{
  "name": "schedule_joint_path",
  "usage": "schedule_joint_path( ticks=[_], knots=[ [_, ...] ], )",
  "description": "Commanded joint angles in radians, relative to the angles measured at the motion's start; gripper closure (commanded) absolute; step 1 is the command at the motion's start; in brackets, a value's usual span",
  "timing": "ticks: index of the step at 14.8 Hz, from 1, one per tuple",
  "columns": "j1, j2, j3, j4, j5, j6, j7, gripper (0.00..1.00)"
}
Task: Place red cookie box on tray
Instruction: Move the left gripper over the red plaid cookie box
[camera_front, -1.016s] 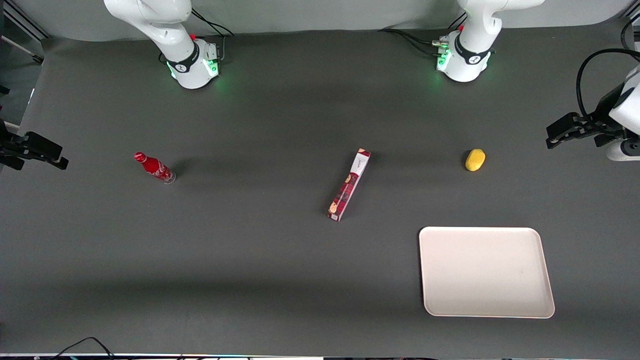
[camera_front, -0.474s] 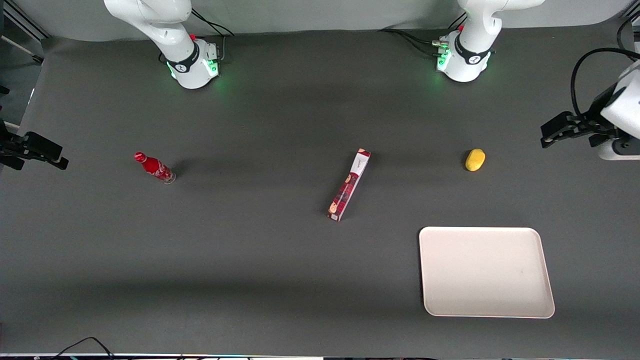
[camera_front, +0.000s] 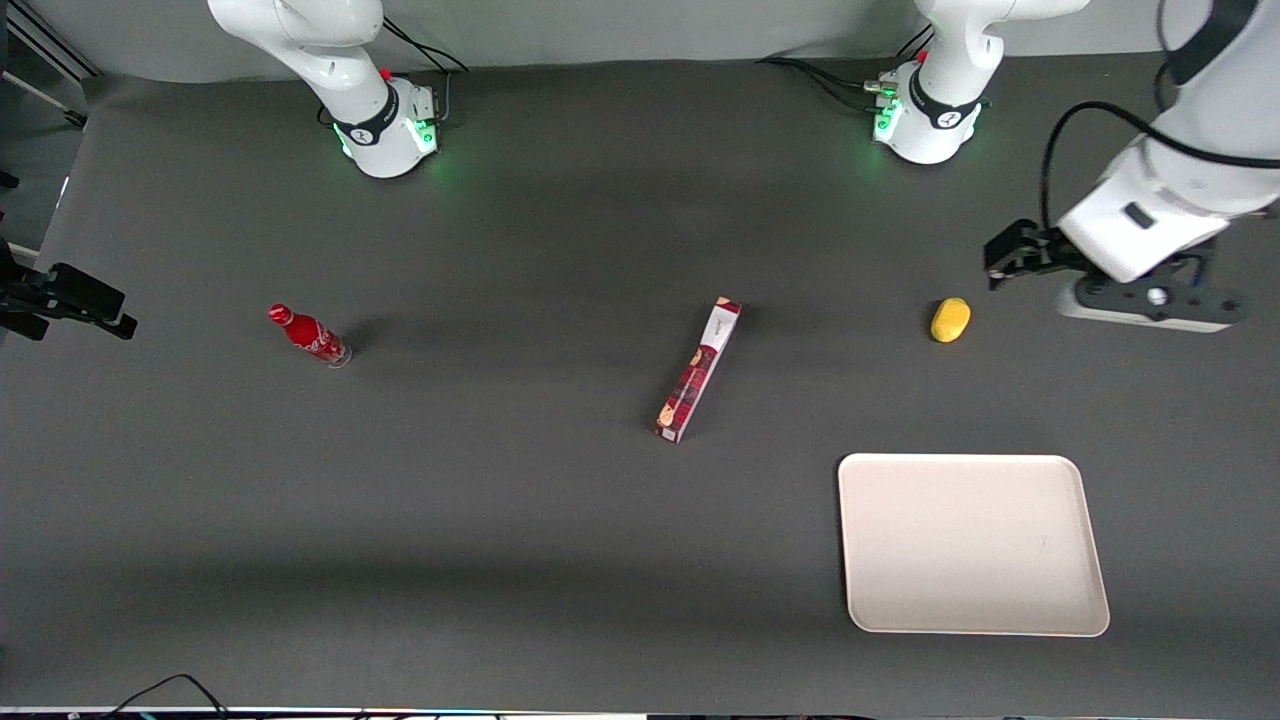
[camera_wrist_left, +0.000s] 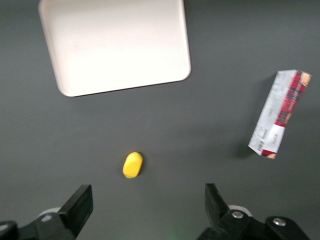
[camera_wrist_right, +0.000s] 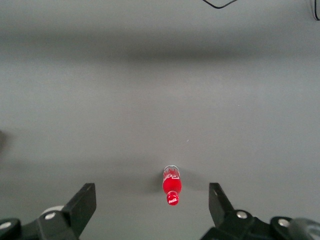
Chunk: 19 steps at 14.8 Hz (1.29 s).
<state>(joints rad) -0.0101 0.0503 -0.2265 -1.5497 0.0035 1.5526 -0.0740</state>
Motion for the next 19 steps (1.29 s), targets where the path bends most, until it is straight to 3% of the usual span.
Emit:
schedule_joint_path(
  ticks=[1, 5, 7, 12, 16, 19],
  knots=[
    [-0.004, 0.063, -0.088, 0.02, -0.031, 0.038, -0.029, 0.0],
    [-0.005, 0.138, -0.198, 0.013, -0.034, 0.116, -0.125, 0.0],
    [-0.017, 0.187, -0.266, 0.002, -0.001, 0.173, -0.173, 0.0],
    [-0.064, 0.318, -0.318, -0.009, 0.113, 0.308, -0.173, 0.0],
    [-0.083, 0.379, -0.332, -0.044, 0.121, 0.368, -0.179, 0.0],
    [-0.1, 0.379, -0.347, -0.165, 0.122, 0.559, -0.263, 0.0]
  ],
)
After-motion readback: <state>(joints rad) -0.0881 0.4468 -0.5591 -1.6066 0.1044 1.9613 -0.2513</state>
